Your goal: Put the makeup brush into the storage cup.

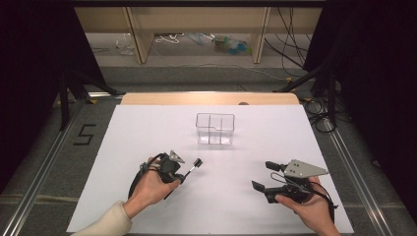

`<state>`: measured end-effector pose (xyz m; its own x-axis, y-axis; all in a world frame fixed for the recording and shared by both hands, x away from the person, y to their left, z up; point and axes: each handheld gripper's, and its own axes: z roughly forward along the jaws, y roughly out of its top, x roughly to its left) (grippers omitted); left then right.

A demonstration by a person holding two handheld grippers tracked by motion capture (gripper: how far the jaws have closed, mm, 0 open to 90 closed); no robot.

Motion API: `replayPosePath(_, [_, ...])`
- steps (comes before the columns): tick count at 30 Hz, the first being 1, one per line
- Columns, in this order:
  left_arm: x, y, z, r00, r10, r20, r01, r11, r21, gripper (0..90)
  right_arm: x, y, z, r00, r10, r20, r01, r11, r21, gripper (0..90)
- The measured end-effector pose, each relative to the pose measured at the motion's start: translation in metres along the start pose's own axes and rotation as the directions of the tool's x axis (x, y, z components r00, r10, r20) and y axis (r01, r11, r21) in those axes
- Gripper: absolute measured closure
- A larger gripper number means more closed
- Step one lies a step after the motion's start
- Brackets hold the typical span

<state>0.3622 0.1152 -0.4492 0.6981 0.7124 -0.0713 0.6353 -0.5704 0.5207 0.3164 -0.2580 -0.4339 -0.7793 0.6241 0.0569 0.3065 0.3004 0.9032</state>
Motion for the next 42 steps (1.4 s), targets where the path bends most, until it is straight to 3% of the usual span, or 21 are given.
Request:
replayPosePath(9, [-0.002,-0.001,-0.005,0.9999,-0.012,0.012,0.012,0.9982,-0.058,85.5,-0.001,-0.001,0.001,1.0000,-0.006,0.007,0.006,1.000,-0.004,18.6])
replayPosePath(13, [-0.001,-0.002,-0.005,0.9999,-0.006,-0.009,0.005,0.9949,-0.101,85.5,-0.001,-0.001,0.001,0.9999,-0.008,0.008,0.008,1.000,-0.007,18.6])
replayPosePath(18, [-0.001,-0.002,-0.006,0.9999,-0.013,0.002,0.013,0.9941,-0.108,85.5,-0.001,0.000,0.000,0.9999,-0.009,0.009,0.009,1.000,-0.004,18.6])
replayPosePath(25, [-0.002,-0.002,-0.008,0.9998,-0.016,-0.011,0.014,0.9851,-0.171,85.5,-0.001,0.000,0.000,1.0000,-0.001,0.008,0.001,1.000,-0.002,18.6])
replayPosePath(42, [-0.003,-0.003,-0.013,0.9999,-0.008,-0.009,0.006,0.9703,-0.242,85.5,-0.001,-0.001,0.000,1.0000,-0.005,0.007,0.005,1.000,-0.005,18.6])
